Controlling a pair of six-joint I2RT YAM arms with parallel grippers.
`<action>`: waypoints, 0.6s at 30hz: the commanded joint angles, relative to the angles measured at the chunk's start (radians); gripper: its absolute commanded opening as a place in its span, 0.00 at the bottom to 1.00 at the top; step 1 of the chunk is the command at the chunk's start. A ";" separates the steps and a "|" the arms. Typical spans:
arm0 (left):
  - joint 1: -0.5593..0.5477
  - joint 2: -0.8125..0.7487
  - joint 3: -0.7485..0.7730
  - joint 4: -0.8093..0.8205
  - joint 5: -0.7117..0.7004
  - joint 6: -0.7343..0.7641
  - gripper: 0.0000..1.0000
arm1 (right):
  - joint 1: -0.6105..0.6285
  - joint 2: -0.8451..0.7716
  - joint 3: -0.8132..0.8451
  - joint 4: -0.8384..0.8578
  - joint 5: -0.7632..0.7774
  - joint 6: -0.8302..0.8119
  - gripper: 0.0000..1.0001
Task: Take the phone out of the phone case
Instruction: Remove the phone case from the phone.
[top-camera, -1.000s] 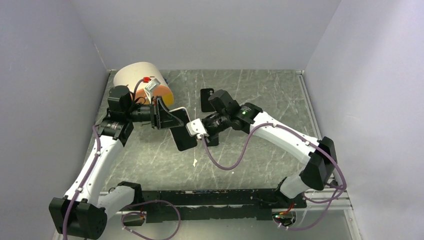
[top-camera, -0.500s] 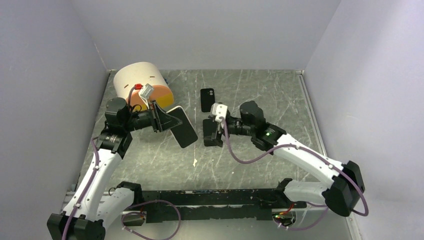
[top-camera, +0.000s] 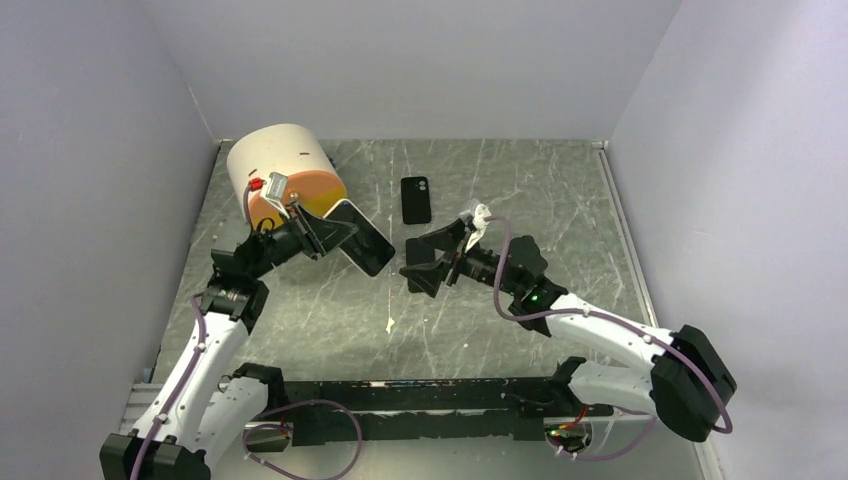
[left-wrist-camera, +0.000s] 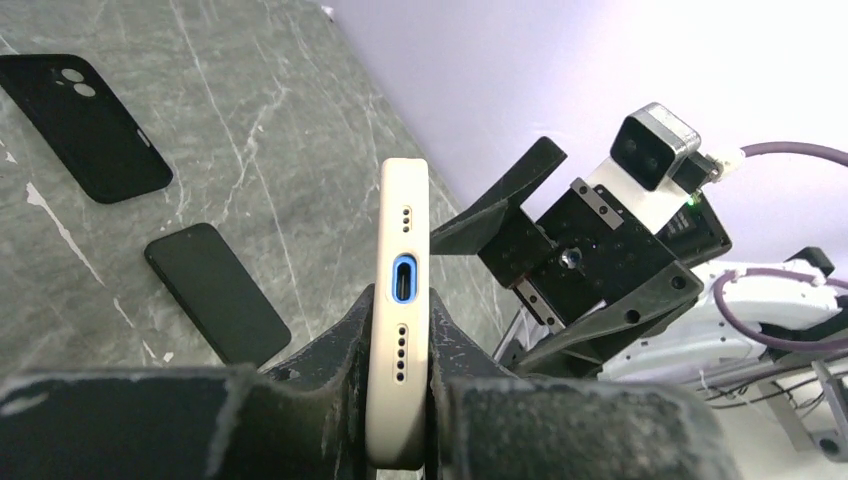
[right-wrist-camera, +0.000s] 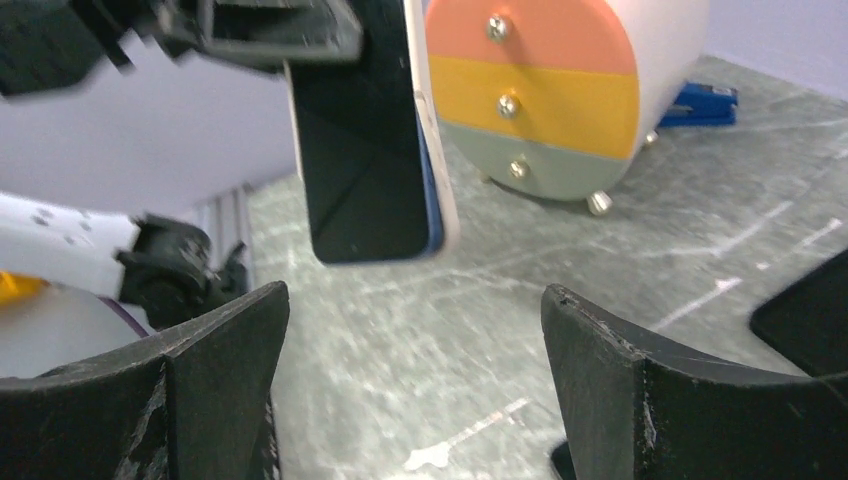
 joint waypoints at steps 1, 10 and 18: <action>-0.001 -0.031 -0.072 0.293 -0.081 -0.138 0.03 | -0.002 0.047 -0.043 0.401 0.052 0.305 0.99; -0.001 -0.050 -0.134 0.446 -0.157 -0.240 0.03 | 0.013 0.230 -0.091 0.736 0.146 0.673 0.84; -0.001 -0.071 -0.169 0.457 -0.229 -0.321 0.03 | 0.023 0.360 -0.064 0.880 0.087 0.788 0.73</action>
